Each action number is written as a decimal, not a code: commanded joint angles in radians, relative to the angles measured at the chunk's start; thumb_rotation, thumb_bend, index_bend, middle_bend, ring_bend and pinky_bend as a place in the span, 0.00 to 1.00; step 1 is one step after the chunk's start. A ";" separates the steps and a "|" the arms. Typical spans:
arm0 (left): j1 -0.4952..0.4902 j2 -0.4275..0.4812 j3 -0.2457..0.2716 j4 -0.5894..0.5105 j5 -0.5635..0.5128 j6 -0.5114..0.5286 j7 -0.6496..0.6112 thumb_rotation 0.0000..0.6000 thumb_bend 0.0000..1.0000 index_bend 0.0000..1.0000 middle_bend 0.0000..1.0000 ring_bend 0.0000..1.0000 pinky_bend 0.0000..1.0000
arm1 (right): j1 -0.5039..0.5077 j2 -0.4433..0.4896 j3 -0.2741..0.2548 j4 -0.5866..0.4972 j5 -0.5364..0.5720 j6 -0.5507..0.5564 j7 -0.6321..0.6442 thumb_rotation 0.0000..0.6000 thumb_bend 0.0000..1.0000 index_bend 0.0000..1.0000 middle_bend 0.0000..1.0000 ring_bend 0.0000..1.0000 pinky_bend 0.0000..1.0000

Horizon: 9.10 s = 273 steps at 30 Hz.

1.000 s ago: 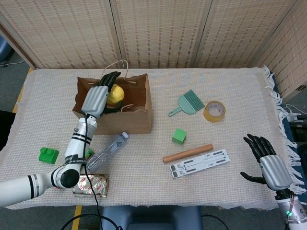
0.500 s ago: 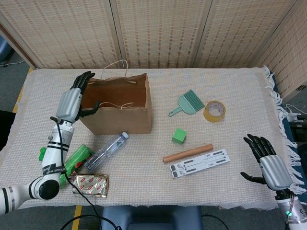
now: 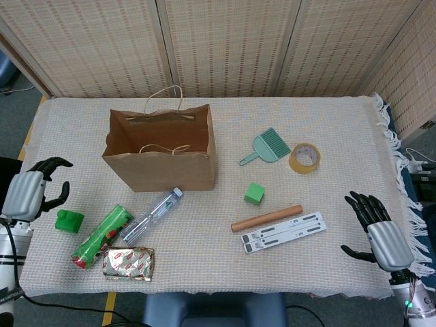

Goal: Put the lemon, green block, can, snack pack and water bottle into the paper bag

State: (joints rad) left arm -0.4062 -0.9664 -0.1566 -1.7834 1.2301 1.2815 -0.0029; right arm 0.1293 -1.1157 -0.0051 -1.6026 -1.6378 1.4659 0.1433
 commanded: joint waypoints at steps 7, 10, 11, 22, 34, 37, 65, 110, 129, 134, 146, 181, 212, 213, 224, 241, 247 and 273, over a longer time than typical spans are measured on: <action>0.003 -0.014 0.176 0.221 0.167 -0.173 0.165 1.00 0.35 0.00 0.00 0.00 0.12 | 0.000 -0.005 -0.003 0.004 -0.006 0.001 -0.013 1.00 0.00 0.00 0.00 0.00 0.00; -0.034 -0.070 0.204 0.282 0.193 -0.263 0.226 1.00 0.34 0.00 0.00 0.00 0.09 | -0.001 -0.006 -0.003 0.005 -0.008 0.003 -0.017 1.00 0.00 0.00 0.00 0.00 0.00; -0.040 -0.077 0.209 0.288 0.192 -0.283 0.236 1.00 0.34 0.00 0.00 0.00 0.09 | -0.001 -0.006 -0.003 0.005 -0.008 0.003 -0.017 1.00 0.00 0.00 0.00 0.00 0.00; -0.073 -0.165 0.213 0.407 0.152 -0.378 0.312 1.00 0.33 0.00 0.00 0.00 0.08 | 0.001 0.000 -0.005 0.002 -0.006 -0.004 -0.006 1.00 0.00 0.00 0.00 0.00 0.00; -0.106 -0.169 0.243 0.471 0.170 -0.464 0.308 1.00 0.33 0.00 0.00 0.00 0.07 | 0.003 0.001 -0.002 -0.002 0.004 -0.012 -0.010 1.00 0.00 0.00 0.00 0.00 0.00; -0.106 -0.174 0.247 0.477 0.176 -0.464 0.304 1.00 0.33 0.00 0.00 0.00 0.07 | 0.004 0.000 -0.003 -0.003 0.007 -0.017 -0.012 1.00 0.00 0.00 0.00 0.00 0.00; -0.093 -0.264 0.243 0.661 0.141 -0.483 0.263 1.00 0.61 0.58 0.56 0.53 0.75 | 0.005 0.004 -0.005 -0.011 0.013 -0.027 -0.009 1.00 0.00 0.00 0.00 0.00 0.00; -0.248 -0.172 -0.414 -0.026 -0.413 -0.054 0.030 1.00 0.63 0.66 0.65 0.60 0.78 | 0.002 0.007 -0.010 -0.016 0.007 -0.025 -0.002 1.00 0.00 0.00 0.00 0.00 0.00; -0.467 -0.362 -0.268 0.197 -0.435 -0.194 0.305 1.00 0.42 0.05 0.00 0.00 0.17 | -0.001 0.023 -0.011 -0.021 0.007 -0.021 0.029 1.00 0.00 0.00 0.00 0.00 0.00; -0.454 -0.338 -0.287 0.157 -0.421 -0.176 0.270 1.00 0.42 0.03 0.00 0.00 0.17 | -0.001 0.020 -0.012 -0.020 0.006 -0.023 0.019 1.00 0.00 0.00 0.00 0.00 0.00; -0.270 -0.193 -0.321 0.015 -0.373 -0.008 0.108 1.00 0.52 0.32 0.26 0.23 0.41 | -0.005 0.015 -0.013 -0.015 0.003 -0.018 0.007 1.00 0.00 0.00 0.00 0.00 0.00; -0.173 -0.230 0.426 0.979 1.073 0.220 0.064 1.00 0.35 0.00 0.00 0.00 0.00 | 0.000 0.001 -0.010 -0.004 0.003 -0.023 -0.008 1.00 0.00 0.00 0.00 0.00 0.00; -0.192 -0.353 0.543 1.287 0.996 0.164 -0.015 1.00 0.36 0.00 0.00 0.00 0.00 | 0.009 0.016 -0.012 -0.031 0.032 -0.061 0.005 1.00 0.00 0.00 0.00 0.00 0.00; -0.190 -0.358 0.546 1.294 0.995 0.165 -0.019 1.00 0.36 0.00 0.00 0.00 0.00 | 0.009 0.016 -0.012 -0.032 0.032 -0.061 0.005 1.00 0.00 0.00 0.00 0.00 0.00; -0.200 -0.413 0.590 1.334 0.990 0.153 -0.045 1.00 0.37 0.00 0.00 0.00 0.05 | 0.009 0.015 -0.011 -0.034 0.036 -0.065 0.002 1.00 0.00 0.00 0.00 0.00 0.00; -0.169 -0.317 0.479 1.246 0.807 0.269 -0.066 1.00 0.68 0.66 0.67 0.62 0.79 | 0.007 0.019 -0.011 -0.039 0.034 -0.058 0.013 1.00 0.00 0.00 0.00 0.00 0.00; -0.137 -0.254 0.346 1.161 0.636 0.299 -0.100 1.00 0.69 0.68 0.70 0.64 0.81 | 0.005 0.018 -0.012 -0.037 0.031 -0.056 0.013 1.00 0.00 0.00 0.00 0.00 0.00; -0.165 -0.217 -0.324 -0.065 -0.129 0.167 -0.316 1.00 0.69 0.66 0.69 0.64 0.78 | 0.003 0.021 -0.013 -0.041 0.030 -0.055 0.015 1.00 0.00 0.00 0.00 0.00 0.00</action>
State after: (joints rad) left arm -0.5455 -1.1700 -0.4457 -1.7953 1.1290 1.4746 -0.3334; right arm 0.1323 -1.0950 -0.0177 -1.6434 -1.6073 1.4109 0.1583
